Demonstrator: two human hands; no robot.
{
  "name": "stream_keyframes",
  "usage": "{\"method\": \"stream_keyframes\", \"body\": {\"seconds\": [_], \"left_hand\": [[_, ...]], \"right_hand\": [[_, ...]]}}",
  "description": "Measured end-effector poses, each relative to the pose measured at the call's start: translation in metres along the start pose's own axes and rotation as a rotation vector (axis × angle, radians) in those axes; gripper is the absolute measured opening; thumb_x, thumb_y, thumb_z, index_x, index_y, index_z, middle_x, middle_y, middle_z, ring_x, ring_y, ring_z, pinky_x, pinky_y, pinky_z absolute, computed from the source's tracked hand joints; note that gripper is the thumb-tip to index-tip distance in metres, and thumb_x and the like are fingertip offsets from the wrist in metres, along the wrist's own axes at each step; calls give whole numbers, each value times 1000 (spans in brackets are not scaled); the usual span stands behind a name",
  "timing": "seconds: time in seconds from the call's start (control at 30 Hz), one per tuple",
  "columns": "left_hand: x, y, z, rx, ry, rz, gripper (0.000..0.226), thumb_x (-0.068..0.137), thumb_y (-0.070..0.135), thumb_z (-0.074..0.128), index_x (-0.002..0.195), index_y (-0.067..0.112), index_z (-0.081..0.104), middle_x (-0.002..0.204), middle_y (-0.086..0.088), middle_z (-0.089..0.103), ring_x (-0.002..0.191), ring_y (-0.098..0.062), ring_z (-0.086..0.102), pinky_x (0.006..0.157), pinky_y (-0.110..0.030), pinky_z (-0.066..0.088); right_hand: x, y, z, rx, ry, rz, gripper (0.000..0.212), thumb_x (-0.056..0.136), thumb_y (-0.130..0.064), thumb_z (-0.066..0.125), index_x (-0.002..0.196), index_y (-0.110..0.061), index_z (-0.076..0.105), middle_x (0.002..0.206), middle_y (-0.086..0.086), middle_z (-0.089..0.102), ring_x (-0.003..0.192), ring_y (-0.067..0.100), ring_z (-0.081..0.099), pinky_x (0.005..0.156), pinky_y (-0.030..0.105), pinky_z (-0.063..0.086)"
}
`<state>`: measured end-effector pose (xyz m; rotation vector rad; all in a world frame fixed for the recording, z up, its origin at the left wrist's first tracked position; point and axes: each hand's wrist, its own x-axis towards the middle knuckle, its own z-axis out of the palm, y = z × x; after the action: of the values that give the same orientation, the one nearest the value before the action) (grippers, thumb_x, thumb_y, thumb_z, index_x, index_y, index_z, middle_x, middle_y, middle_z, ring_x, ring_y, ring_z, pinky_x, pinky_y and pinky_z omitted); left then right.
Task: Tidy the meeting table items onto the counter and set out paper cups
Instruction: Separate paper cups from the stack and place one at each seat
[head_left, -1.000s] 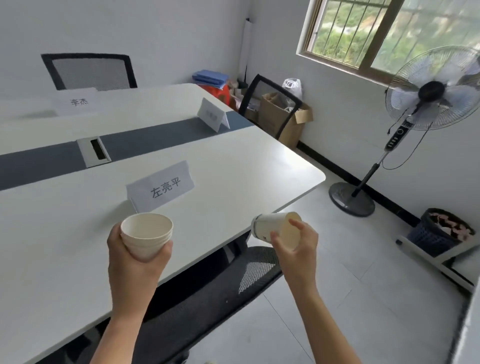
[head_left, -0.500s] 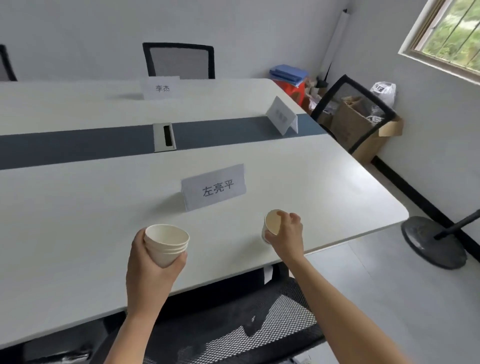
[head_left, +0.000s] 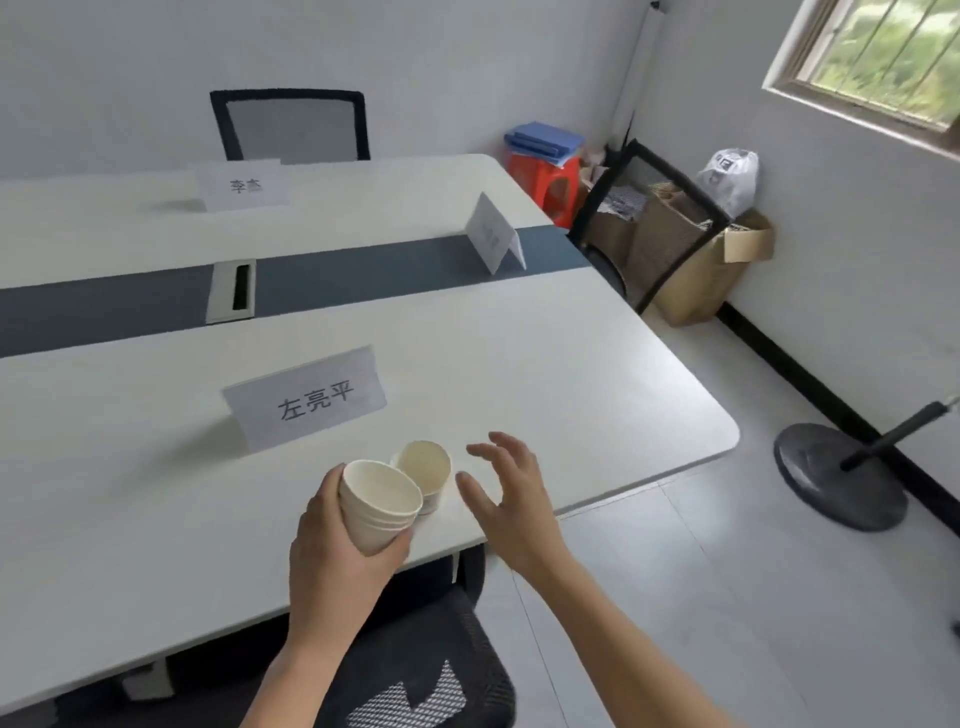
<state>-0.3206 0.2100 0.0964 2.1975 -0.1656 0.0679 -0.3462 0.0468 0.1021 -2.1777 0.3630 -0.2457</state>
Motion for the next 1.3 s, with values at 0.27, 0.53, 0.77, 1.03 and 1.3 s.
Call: {"method": "stream_keyframes", "body": {"seconds": [0.27,0.53,0.77,1.03,1.3], "left_hand": [[-25,102,154,20,-402,284,84,59,36,77,131,14,41,117,-8,59,106,-29,54,87,-40,44],[-56,162,262,7,-665,486,79,50,56,46,124,39,24,115,1,58,106,-23,54,86,-38,44],[-44,200,333,21,-761,531,89,49,56,45,134,34,34,114,8,54,108,-18,51,88,-34,41],[10,270,438,-13,-792,537,79,48,55,46,124,41,33,111,5,56,102,-20,53,84,-33,42],[61,351,537,-100,-812,521,69,50,60,51,115,49,29,98,17,48,94,-15,50,84,-36,44]], "right_hand": [[-40,74,-137,109,-2,133,24,83,-6,52,100,-10,69,100,5,71,85,6,60,77,14,46],[-72,154,-224,52,116,280,19,77,-4,54,88,-11,68,70,-14,57,67,-1,53,67,6,39],[-49,207,-268,65,202,331,8,76,-7,55,80,-8,62,64,-16,50,63,3,47,67,15,39],[30,272,-351,145,313,401,12,72,-9,52,70,-18,60,62,-14,50,65,4,46,64,14,37],[111,326,-437,178,537,384,12,63,-42,62,60,-48,52,80,-13,50,89,2,46,72,5,34]]}}
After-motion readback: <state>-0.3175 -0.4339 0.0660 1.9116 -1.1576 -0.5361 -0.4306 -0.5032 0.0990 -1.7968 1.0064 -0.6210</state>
